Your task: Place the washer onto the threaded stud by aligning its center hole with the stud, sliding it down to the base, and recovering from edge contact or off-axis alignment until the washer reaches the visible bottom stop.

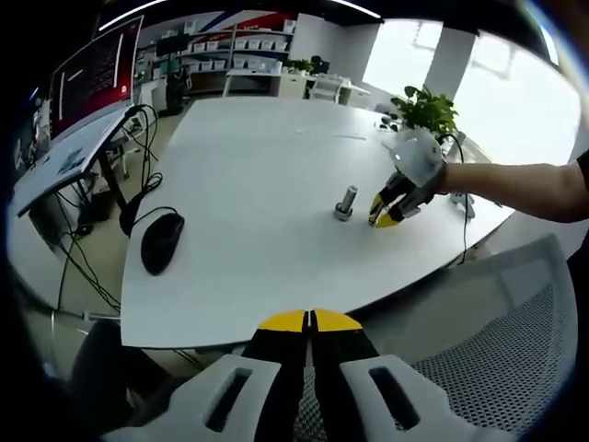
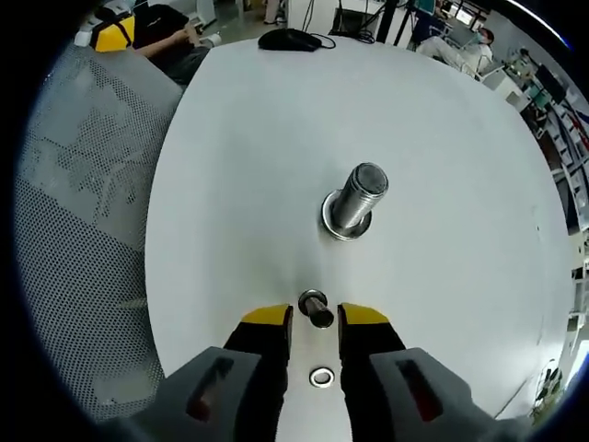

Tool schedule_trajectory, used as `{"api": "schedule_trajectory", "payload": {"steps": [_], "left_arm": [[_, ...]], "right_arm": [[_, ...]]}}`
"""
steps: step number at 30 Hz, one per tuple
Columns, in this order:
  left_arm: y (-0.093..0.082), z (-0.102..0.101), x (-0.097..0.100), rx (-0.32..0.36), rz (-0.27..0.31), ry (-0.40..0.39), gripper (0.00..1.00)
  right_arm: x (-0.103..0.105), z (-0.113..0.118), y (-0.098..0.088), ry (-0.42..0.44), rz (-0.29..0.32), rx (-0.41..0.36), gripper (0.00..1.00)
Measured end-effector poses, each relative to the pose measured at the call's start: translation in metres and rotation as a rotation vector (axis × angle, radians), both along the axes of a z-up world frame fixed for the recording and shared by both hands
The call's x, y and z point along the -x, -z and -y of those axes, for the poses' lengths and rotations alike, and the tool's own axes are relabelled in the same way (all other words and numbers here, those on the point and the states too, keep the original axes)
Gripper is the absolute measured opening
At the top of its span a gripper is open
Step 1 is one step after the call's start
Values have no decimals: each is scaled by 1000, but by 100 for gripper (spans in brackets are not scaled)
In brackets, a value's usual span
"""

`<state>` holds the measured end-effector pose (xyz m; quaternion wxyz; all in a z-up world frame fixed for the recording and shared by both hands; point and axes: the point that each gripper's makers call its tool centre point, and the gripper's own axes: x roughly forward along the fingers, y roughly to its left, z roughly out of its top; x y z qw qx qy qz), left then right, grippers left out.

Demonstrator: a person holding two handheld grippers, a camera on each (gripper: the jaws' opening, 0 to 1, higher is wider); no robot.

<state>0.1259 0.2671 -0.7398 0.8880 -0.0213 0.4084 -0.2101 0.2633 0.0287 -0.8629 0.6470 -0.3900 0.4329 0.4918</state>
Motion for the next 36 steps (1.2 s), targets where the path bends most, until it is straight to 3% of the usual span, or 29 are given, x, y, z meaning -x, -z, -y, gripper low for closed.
{"api": "schedule_trajectory", "payload": {"steps": [3, 11, 21, 27, 36], "left_arm": [[0, 0, 0, 0, 1, -1, 0], [-1, 0, 0, 1, 3, -4, 0], [-1, 0, 0, 2, 5, -1, 0], [-1, 0, 0, 3, 6, -3, 0], [-1, 0, 0, 4, 7, -4, 0]], "right_arm": [[2, 3, -2, 31, -9, -36, 29], [5, 18, -5, 125, -52, -92, 29], [7, 43, -4, 145, -58, -68, 28], [13, 47, -1, 141, -92, -69, 27], [12, 55, 6, 137, -88, -30, 26]]}}
